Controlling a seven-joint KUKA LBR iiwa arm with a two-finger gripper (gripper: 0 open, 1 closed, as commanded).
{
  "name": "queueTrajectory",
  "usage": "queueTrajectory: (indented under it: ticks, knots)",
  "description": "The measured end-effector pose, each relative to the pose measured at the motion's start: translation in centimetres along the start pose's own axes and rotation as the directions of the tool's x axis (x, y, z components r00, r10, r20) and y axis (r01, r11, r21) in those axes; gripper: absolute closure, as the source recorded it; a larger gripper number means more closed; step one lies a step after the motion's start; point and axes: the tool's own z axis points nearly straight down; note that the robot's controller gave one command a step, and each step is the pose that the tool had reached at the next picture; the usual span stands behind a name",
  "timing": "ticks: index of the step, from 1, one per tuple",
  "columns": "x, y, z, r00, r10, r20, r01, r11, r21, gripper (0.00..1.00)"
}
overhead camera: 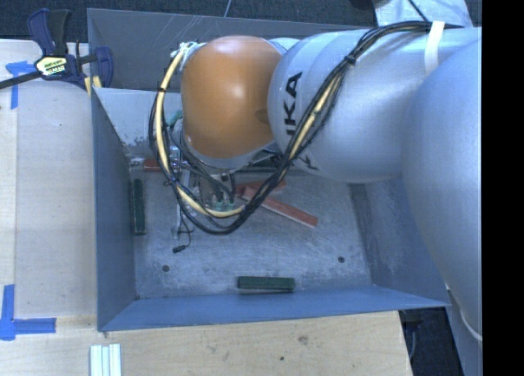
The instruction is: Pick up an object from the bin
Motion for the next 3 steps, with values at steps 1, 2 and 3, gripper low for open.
queueTrajectory:
  ticks: [1,2,3]
  knots:
    - [-7.1,-1.4,6.0,0.990,0.143,-0.004,-0.143,0.990,0.001,0.00]
    - [-6.2,-2.7,7.2,0.985,0.173,-0.008,-0.173,0.985,0.004,0.00]
    - [-6.9,-3.3,9.0,0.982,0.188,-0.007,-0.188,0.982,0.003,0.00]
